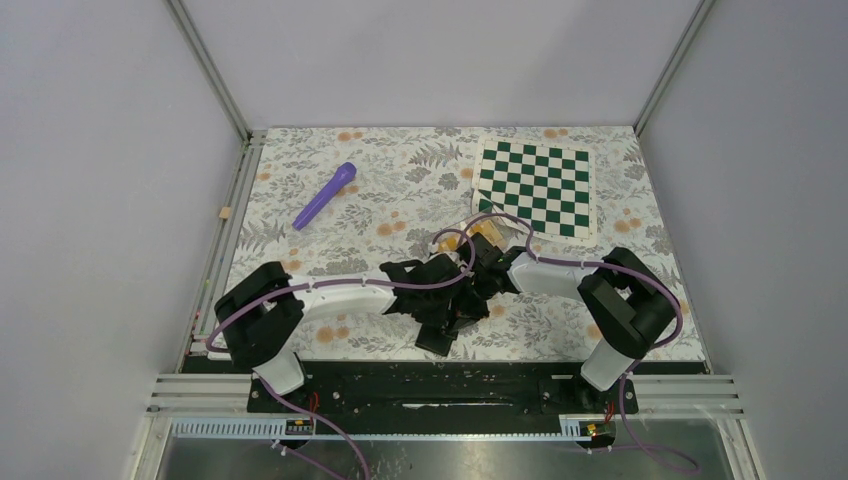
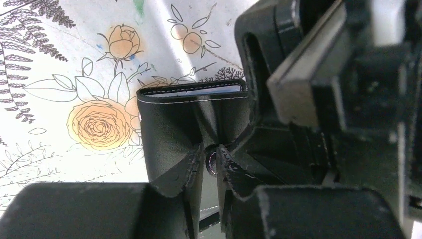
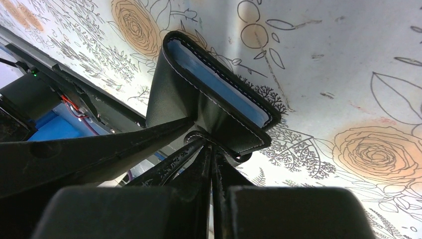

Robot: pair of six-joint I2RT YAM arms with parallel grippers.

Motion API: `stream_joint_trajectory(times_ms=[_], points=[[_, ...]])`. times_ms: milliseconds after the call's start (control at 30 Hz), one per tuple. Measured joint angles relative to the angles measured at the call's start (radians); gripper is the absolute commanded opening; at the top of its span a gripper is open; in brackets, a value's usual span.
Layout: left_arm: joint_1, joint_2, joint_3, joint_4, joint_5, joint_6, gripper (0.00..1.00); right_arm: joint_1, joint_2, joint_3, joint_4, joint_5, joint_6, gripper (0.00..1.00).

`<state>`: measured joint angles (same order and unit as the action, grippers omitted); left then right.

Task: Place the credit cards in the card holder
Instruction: Close the card holder at the center of the board.

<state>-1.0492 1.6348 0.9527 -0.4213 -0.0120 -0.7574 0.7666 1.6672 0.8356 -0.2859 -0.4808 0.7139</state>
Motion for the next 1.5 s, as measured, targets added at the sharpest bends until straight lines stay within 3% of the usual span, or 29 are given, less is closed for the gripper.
stream_joint_trajectory(times_ms=[333, 600, 1500], points=[[-0.013, -0.012, -0.006, -0.010, -0.016, 0.008, 0.04, 0.006, 0.006, 0.000, 0.007, -0.011, 0.002, 0.00], [-0.022, -0.036, -0.016, -0.014, -0.028, 0.009, 0.00, 0.006, 0.006, 0.000, 0.007, -0.011, 0.002, 0.00], [-0.054, -0.053, -0.040, -0.006, -0.056, 0.027, 0.00, 0.006, 0.009, 0.001, 0.006, -0.014, 0.005, 0.00]])
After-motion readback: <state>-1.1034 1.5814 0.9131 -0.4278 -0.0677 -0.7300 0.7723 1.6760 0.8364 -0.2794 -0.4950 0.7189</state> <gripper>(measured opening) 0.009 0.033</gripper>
